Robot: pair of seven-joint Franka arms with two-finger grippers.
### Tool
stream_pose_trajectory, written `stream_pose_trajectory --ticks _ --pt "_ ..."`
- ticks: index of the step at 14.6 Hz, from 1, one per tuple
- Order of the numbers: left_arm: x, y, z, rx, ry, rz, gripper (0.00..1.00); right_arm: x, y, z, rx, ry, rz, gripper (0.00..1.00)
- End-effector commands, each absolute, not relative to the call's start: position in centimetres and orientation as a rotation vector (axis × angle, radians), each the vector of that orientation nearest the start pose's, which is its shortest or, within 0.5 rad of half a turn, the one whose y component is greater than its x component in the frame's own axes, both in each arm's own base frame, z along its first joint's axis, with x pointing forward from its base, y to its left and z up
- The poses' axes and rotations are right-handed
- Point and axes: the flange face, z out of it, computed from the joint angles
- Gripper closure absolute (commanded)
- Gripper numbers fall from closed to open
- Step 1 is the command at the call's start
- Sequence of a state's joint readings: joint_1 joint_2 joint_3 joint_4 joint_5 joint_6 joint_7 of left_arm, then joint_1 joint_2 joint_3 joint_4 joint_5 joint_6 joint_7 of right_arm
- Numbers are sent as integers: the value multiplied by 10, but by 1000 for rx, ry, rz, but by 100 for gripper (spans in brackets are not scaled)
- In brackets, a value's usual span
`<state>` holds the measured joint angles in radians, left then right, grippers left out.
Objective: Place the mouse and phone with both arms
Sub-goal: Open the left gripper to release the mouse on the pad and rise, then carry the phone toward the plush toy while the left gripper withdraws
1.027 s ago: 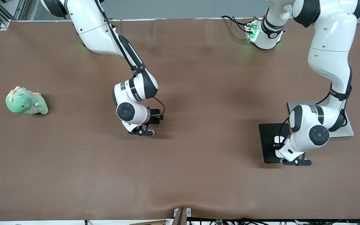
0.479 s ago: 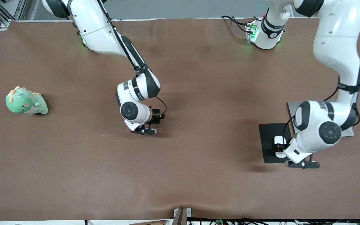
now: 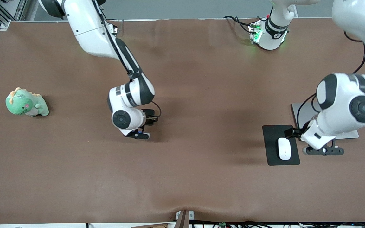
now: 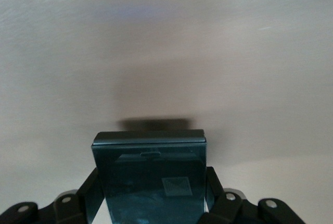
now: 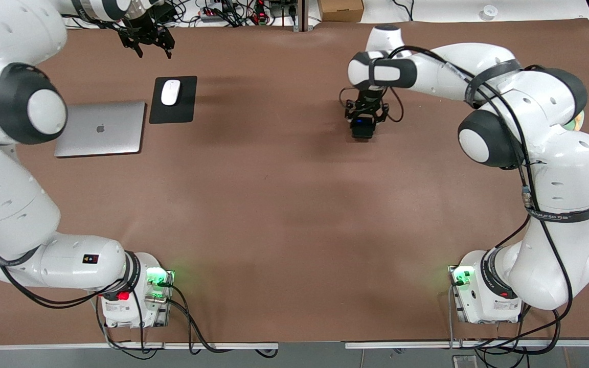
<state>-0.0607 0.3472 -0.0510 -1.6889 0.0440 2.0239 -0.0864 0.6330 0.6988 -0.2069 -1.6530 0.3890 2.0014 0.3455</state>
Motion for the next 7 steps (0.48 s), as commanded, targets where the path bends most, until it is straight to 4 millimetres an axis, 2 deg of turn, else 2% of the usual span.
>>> stream_pose_trajectory --ticks 1,5,7 --pt "609 -66 431 -3124 42 59 0 578 264 221 -3047 124 577 100" --pt "597 -55 478 -3119 110 55 0 565 187 218 -3127 64 612 100" --pt "597 -55 508 -3114 193 80 0 564 140 215 -3134 25 599 100"
